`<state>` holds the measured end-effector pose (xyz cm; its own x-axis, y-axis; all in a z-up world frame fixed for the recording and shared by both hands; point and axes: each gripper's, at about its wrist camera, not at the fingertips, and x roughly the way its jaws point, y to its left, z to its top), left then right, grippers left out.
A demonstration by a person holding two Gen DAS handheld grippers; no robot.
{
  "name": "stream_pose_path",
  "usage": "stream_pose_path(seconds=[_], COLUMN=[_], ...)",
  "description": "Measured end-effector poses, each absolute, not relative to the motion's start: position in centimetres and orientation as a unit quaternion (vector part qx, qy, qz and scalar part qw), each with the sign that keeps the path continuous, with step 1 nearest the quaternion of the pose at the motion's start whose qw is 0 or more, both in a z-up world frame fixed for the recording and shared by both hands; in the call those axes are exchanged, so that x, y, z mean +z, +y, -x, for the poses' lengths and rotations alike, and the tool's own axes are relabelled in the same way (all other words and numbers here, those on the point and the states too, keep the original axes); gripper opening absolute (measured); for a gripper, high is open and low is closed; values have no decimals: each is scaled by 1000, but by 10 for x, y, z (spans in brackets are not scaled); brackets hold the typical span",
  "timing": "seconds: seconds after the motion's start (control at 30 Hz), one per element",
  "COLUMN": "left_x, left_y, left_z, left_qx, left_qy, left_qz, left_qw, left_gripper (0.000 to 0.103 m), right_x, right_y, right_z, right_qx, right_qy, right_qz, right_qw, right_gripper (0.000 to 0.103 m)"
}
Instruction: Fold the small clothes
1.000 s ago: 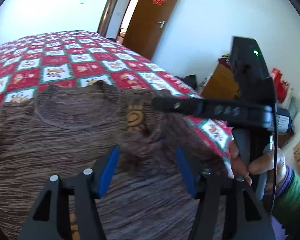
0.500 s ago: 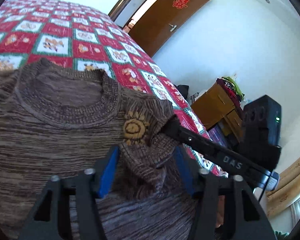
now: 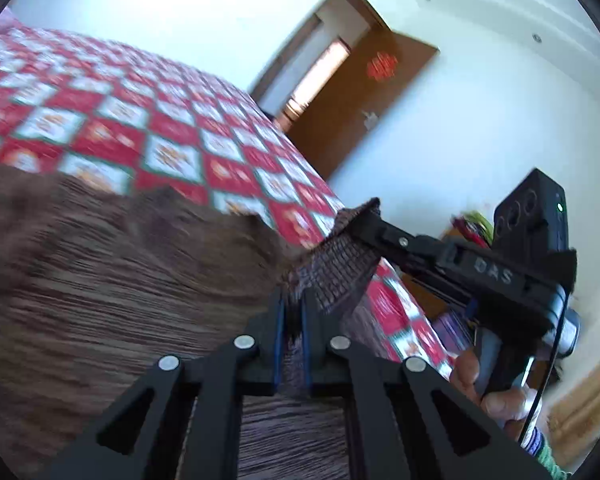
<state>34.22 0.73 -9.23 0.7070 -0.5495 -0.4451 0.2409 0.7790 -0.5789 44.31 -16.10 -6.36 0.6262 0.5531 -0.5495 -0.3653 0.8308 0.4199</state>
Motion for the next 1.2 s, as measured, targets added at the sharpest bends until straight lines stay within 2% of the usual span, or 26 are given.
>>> stream_pose_path(seconds=[0.17, 0.23, 0.33, 0.4, 0.5, 0.57, 0.7, 0.8, 0.83, 0.9, 0.97, 1.07, 1.13, 1.17, 1.2], left_x=[-102, -111, -117, -117, -122, -120, -115, -104, -100, -91, -84, -89, -103, -112, -121], left_y=[33, 39, 46, 47, 46, 42, 57, 67, 67, 64, 54, 34, 20, 14, 8], left_z=[-333, -336, -336, -339, -347, -348, -347, -355, -362, -376, -396, -428, -448, -454, -459], left_qx=[-125, -96, -85, -84, -132, -141, -113, -109, -122, -147, -185, -214, -198, -187, -179], left_qy=[305, 327, 337, 340, 367, 374, 357, 361, 368, 379, 390, 416, 437, 450, 461], left_qz=[227, 215, 195, 175, 196, 190, 190, 189, 178, 154, 125, 68, 18, -5, -23], left_qw=[916, 915, 917, 920, 900, 897, 907, 907, 905, 900, 893, 881, 877, 873, 869], left_gripper=[7, 7, 7, 8, 17, 17, 27, 28, 32, 54, 62, 62, 62, 61, 59], right_x=[-97, -113, -107, -98, -93, -97, -113, -127, -133, -144, -151, -151, -152, -153, -151], right_y=[-103, -91, -120, -140, -158, -154, -107, -77, -67, -60, -58, -66, -68, -66, -65], right_z=[-475, -485, -475, -464, -446, -426, -395, -395, -400, -405, -402, -404, -406, -408, -408], right_qx=[316, 323, 305, 261, 235, 244, 304, 311, 300, 284, 283, 280, 271, 260, 256], right_qy=[388, 417, 372, 351, 367, 390, 420, 425, 428, 435, 433, 431, 430, 427, 425], right_qz=[-139, -149, -224, -233, -219, -190, -79, -10, 16, 51, 66, 61, 61, 70, 75], right_qw=[855, 837, 848, 868, 873, 867, 851, 850, 852, 853, 853, 856, 859, 863, 865], right_gripper=[9, 20, 20, 21, 21, 21, 21, 21, 21, 21, 22, 24, 18, 4, 4])
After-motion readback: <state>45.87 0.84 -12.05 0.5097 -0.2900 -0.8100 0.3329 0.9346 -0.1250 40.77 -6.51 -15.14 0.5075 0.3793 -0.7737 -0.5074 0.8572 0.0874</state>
